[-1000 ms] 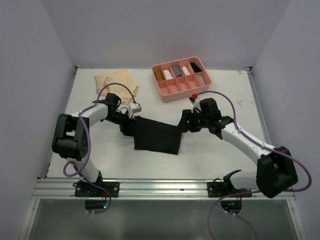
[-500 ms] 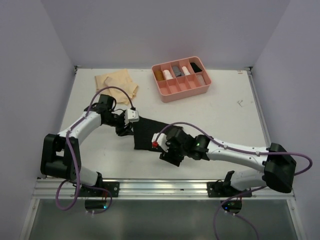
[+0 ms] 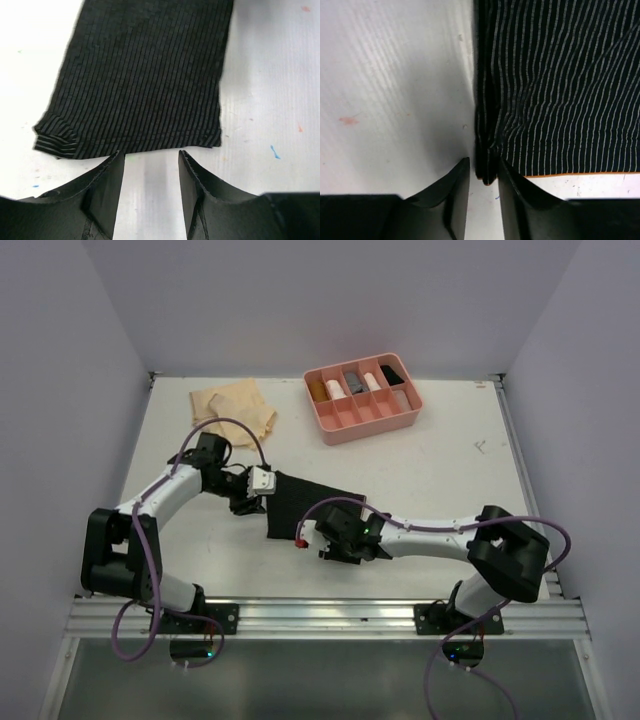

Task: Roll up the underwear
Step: Fold the underwear

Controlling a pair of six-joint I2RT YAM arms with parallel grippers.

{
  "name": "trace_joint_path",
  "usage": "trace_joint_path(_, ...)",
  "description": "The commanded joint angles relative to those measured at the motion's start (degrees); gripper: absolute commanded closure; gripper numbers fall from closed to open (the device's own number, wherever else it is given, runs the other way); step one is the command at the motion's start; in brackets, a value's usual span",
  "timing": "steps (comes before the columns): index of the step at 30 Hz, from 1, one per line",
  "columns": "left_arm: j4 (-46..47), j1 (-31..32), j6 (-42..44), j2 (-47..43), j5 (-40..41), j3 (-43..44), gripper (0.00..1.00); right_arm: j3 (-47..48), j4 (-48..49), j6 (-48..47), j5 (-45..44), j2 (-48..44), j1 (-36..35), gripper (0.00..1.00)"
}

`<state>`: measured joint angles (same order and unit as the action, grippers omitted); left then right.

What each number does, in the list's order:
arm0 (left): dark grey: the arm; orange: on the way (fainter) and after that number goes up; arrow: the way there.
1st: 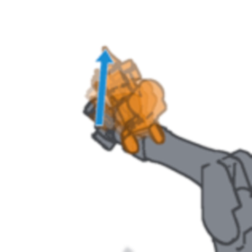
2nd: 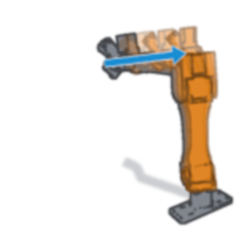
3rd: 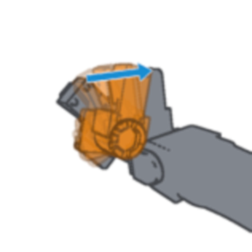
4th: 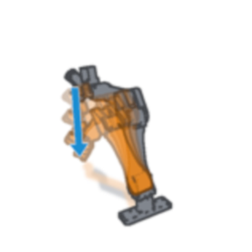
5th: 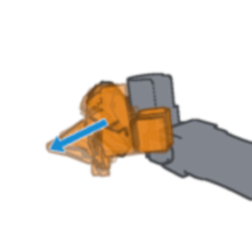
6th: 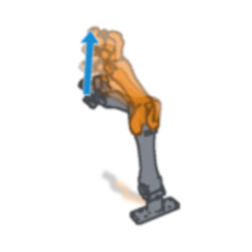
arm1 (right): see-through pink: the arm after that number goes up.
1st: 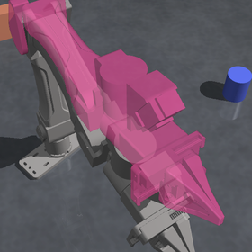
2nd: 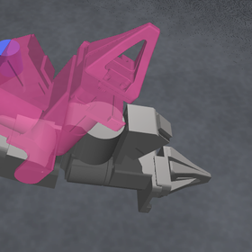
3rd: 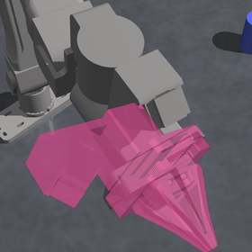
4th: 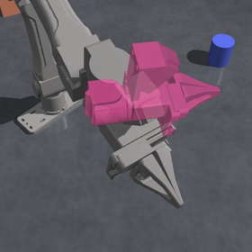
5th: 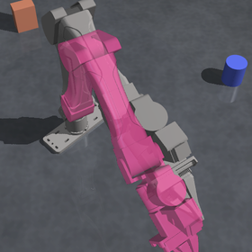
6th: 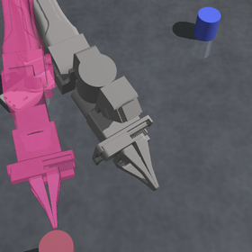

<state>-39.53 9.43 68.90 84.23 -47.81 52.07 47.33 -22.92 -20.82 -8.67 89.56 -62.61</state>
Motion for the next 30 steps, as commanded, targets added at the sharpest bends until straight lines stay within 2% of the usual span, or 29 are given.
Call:
trace_joint_path(1, -4.5, -0.38, 10.62, -2.57, -3.08, -3.2, 0.49, -0.31, 3.05, -0.98, -0.74, 3.42, -0.14, 0.69)
trace_joint_path(2, -4.85, -0.12, 11.94, -3.1, -2.73, -4.16, 0.49, -0.57, 3.31, -0.89, -0.65, 3.78, -0.06, 0.81)
trace_joint_path(4, -4.68, 0.85, 15.37, -4.85, -1.5, -7.58, 0.49, -0.75, 3.93, -0.19, 0.05, 4.83, -0.14, 0.93)
trace_joint_path(6, -0.93, 3.3, 15.91, -6.61, 0.43, -10.4, 0.49, -0.31, 3.76, 0.34, 0.49, 5.54, -0.14, 0.99)
trace_joint_path(13, 16.83, 9.55, 11.7, -16.28, 5.0, -22.62, 0.48, -0.75, 3.85, 1.04, 2.51, 4.14, -0.06, 1.0)
trace_joint_path(18, 25.71, 11.4, 8.79, -14.53, 8.79, -24.83, 0.48, -0.75, 3.58, 0.43, 4.53, 3.43, -0.06, 1.0)
trace_joint_path(24, 27.58, 11.49, 10.19, -8.39, 11.16, -24.3, 0.48, -0.48, 3.32, 0.34, 5.68, 3.43, -0.06, 1.0)
trace_joint_path(27, 24.08, 11.66, 13.09, -6.97, 11.25, -23.43, 0.55, -0.4, 3.32, 0.16, 6.12, 3.25, 0.03, 1.0)
trace_joint_path(29, 21.44, 11.92, 14.06, -5.83, 11.42, -21.58, 0.67, -0.05, 2.79, -0.1, 7.25, 2.9, -0.06, 1.0)
trace_joint_path(30, 16.99, 11.93, 16.15, -5.22, 11.77, -20.45, 0.72, 0.21, 2.62, -0.19, 7.61, 2.82, -0.06, 1.0)
